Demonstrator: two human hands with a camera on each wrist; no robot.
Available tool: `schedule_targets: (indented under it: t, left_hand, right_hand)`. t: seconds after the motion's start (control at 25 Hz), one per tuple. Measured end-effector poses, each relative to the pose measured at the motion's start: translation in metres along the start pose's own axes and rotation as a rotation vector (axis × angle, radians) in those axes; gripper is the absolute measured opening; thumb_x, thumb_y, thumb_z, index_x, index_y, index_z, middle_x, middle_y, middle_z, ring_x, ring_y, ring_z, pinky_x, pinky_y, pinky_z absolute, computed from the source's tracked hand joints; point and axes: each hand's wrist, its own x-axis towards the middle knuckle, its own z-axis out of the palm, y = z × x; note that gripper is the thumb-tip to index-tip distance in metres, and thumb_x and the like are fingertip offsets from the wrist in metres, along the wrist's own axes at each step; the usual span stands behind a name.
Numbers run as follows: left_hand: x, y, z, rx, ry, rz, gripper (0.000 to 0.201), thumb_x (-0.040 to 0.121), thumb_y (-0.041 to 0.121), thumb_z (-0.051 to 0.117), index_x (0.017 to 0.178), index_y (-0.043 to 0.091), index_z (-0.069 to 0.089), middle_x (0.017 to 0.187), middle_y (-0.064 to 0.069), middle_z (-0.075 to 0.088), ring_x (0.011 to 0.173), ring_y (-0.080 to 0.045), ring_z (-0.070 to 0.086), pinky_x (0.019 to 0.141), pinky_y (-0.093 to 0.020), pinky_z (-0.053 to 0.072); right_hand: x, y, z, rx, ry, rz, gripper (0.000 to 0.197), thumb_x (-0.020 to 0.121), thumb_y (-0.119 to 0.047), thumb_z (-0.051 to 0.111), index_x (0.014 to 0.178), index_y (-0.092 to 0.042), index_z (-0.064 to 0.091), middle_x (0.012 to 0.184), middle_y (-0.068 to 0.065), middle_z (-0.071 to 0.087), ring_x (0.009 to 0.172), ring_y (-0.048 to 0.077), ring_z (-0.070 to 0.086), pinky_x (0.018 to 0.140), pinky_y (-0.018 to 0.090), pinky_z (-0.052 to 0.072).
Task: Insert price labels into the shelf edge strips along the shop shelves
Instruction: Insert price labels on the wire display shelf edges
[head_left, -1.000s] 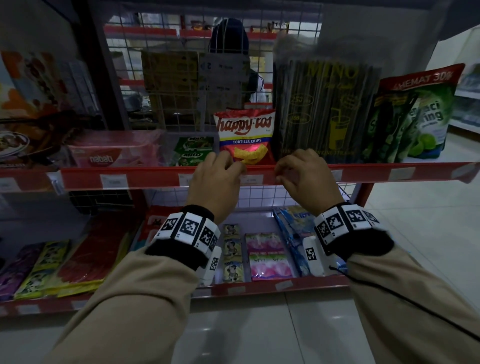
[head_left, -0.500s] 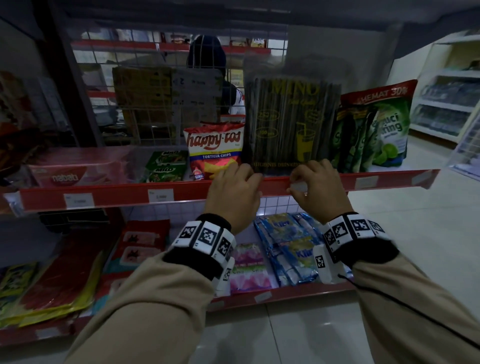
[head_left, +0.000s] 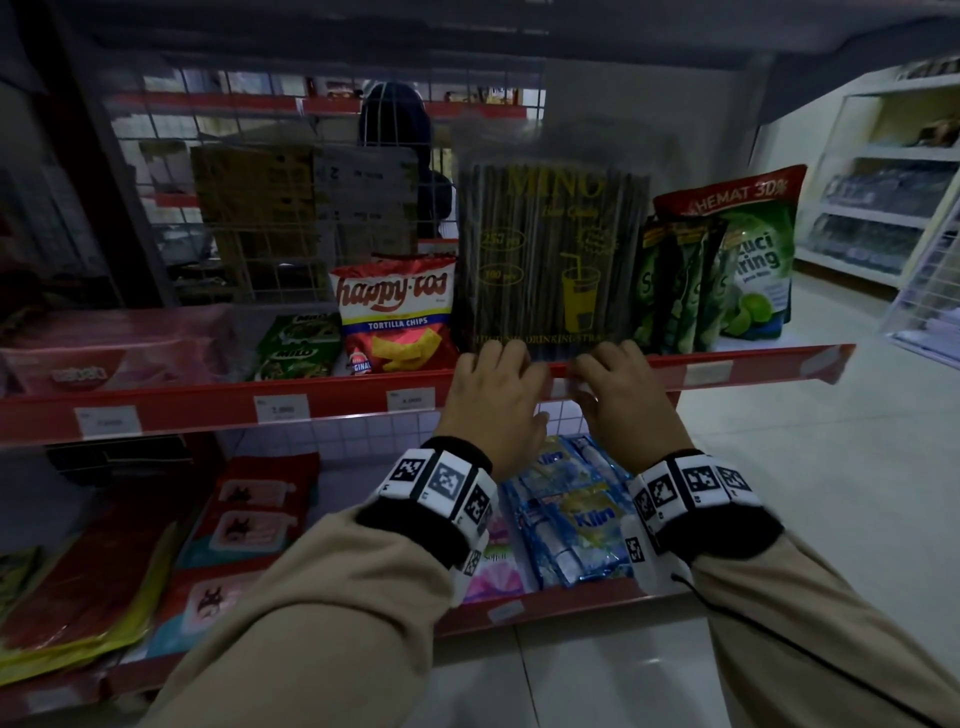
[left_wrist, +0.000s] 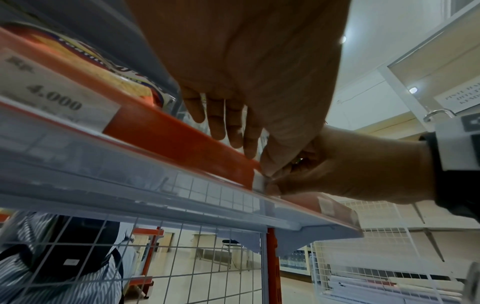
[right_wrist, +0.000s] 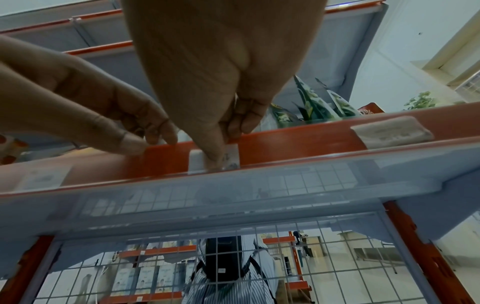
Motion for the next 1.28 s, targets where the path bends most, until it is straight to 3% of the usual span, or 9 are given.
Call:
schedule_targets:
  t: [0.48, 0.56, 0.64, 0.72, 0.84, 1.0, 1.12, 1.28]
  left_hand:
    - [-0.001, -0.002, 0.007, -0.109, 0.016, -0.008, 0.036, 0.09, 0.034, 0.053, 0.122, 0.019, 0.049, 0.114, -0.002, 0.044, 0.104, -0.021, 0.038, 0.088, -0.033, 0.035]
    - [0.0, -0.002, 0.006, -0.148, 0.023, -0.013, 0.033, 0.09, 0.031, 0.053, 0.12, 0.017, 0.051, 0.112, -0.003, 0.046, 0.103, -0.022, 0.04, 0.088, -0.033, 0.037]
    - [0.002, -0.004, 0.006, -0.18, 0.04, -0.02, 0.03, 0.092, 0.029, 0.051, 0.118, 0.016, 0.054, 0.111, -0.003, 0.05, 0.101, -0.022, 0.042, 0.087, -0.034, 0.038]
    - [0.004, -0.004, 0.007, -0.248, 0.071, -0.047, 0.028, 0.095, 0.028, 0.046, 0.118, 0.015, 0.055, 0.111, -0.004, 0.055, 0.1, -0.023, 0.044, 0.087, -0.034, 0.039]
    - [0.006, -0.005, 0.009, -0.452, 0.136, -0.143, 0.034, 0.101, 0.032, 0.036, 0.126, 0.013, 0.052, 0.115, -0.004, 0.06, 0.103, -0.024, 0.047, 0.085, -0.034, 0.038]
    - [0.008, -0.006, 0.014, -0.503, 0.172, -0.163, 0.036, 0.101, 0.038, 0.032, 0.117, 0.016, 0.055, 0.107, -0.001, 0.062, 0.092, -0.017, 0.042, 0.076, -0.028, 0.03]
    - [0.007, -0.007, 0.015, -0.497, 0.193, -0.15, 0.028, 0.1, 0.036, 0.04, 0.105, 0.015, 0.058, 0.097, -0.002, 0.059, 0.085, -0.012, 0.034, 0.073, -0.027, 0.028]
    - [0.009, -0.006, 0.016, -0.464, 0.172, -0.17, 0.021, 0.099, 0.031, 0.045, 0.098, 0.014, 0.057, 0.094, -0.002, 0.056, 0.085, -0.014, 0.034, 0.075, -0.029, 0.03]
  right_hand:
    - [0.009, 0.005, -0.004, 0.069, -0.084, 0.022, 0.018, 0.09, -0.012, 0.058, 0.106, -0.004, 0.061, 0.105, 0.016, 0.051, 0.099, 0.032, 0.043, 0.08, 0.034, 0.034]
    - [0.013, 0.006, -0.008, 0.198, -0.068, 0.018, 0.013, 0.091, -0.016, 0.059, 0.099, -0.007, 0.064, 0.095, 0.009, 0.053, 0.093, 0.03, 0.047, 0.075, 0.03, 0.031]
    - [0.015, 0.01, -0.014, 0.421, -0.033, 0.084, 0.006, 0.089, -0.017, 0.063, 0.093, -0.014, 0.067, 0.085, -0.002, 0.059, 0.087, 0.022, 0.055, 0.073, 0.03, 0.04]
    - [0.016, 0.013, -0.017, 0.636, 0.058, 0.202, 0.006, 0.086, -0.015, 0.067, 0.091, -0.018, 0.066, 0.082, -0.002, 0.066, 0.081, 0.013, 0.062, 0.074, 0.026, 0.05]
    - [0.012, 0.01, -0.013, 0.881, 0.204, 0.317, 0.012, 0.082, -0.013, 0.073, 0.09, -0.014, 0.064, 0.078, -0.002, 0.066, 0.075, 0.007, 0.064, 0.07, 0.018, 0.053]
    - [0.008, -0.009, -0.001, 1.127, 0.283, 0.359, 0.015, 0.081, -0.01, 0.074, 0.087, -0.001, 0.064, 0.081, 0.008, 0.069, 0.078, 0.013, 0.068, 0.072, 0.024, 0.055]
    - [0.009, -0.018, 0.005, 1.241, 0.287, 0.361, 0.014, 0.08, -0.006, 0.072, 0.088, 0.001, 0.063, 0.078, 0.007, 0.067, 0.073, 0.008, 0.065, 0.069, 0.02, 0.053]
    - [0.007, -0.016, 0.004, 1.263, 0.215, 0.4, 0.017, 0.08, -0.005, 0.072, 0.093, 0.0, 0.062, 0.087, 0.016, 0.068, 0.082, 0.021, 0.067, 0.077, 0.032, 0.057]
